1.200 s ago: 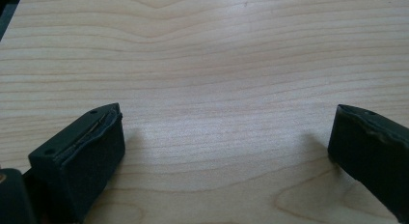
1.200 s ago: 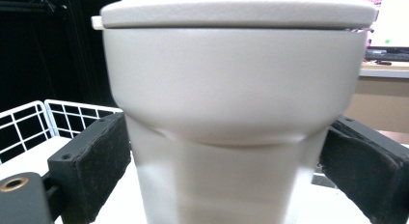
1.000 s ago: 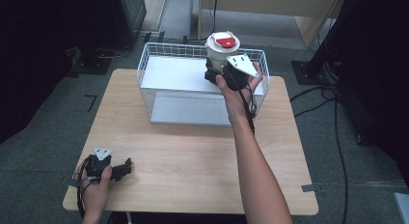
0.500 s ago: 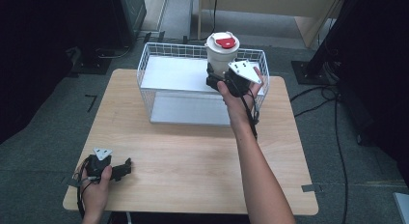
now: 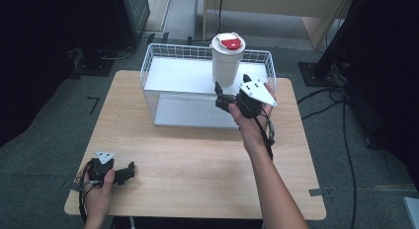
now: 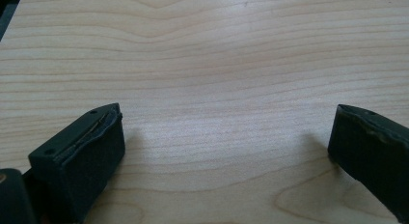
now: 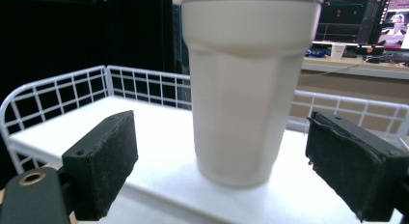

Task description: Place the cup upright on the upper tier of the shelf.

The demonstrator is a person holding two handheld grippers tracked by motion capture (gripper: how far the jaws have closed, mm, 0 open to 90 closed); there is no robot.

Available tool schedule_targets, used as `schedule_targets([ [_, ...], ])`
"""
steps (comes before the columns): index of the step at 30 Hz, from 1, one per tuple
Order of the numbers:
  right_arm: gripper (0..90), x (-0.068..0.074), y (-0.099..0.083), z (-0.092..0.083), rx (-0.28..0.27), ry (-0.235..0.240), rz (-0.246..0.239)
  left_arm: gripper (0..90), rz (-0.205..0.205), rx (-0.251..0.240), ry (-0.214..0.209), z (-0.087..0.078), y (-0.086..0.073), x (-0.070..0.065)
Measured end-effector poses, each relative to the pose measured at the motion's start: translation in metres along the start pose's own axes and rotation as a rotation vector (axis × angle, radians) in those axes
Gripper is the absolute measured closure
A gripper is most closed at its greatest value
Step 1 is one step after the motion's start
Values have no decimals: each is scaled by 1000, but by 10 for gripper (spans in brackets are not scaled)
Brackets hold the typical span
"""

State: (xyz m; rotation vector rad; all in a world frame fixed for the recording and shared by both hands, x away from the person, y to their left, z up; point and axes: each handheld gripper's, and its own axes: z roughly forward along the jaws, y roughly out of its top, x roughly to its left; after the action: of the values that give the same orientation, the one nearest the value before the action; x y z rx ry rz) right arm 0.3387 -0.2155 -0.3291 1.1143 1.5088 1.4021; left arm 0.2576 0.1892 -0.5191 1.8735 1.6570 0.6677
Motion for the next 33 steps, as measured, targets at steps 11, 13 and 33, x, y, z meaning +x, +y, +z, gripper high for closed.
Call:
schedule_targets([
  [11,108,-11,-29,-41,20,-8,-48,0,0,0,0,0,0,0],
  [13,107,-16,-40,-52,28,-18,-51,0,-1,0,-1,0,0,0],
  [33,107,-58,-97,-110,78,-105,13,0,0,1,0,0,0,0],
])
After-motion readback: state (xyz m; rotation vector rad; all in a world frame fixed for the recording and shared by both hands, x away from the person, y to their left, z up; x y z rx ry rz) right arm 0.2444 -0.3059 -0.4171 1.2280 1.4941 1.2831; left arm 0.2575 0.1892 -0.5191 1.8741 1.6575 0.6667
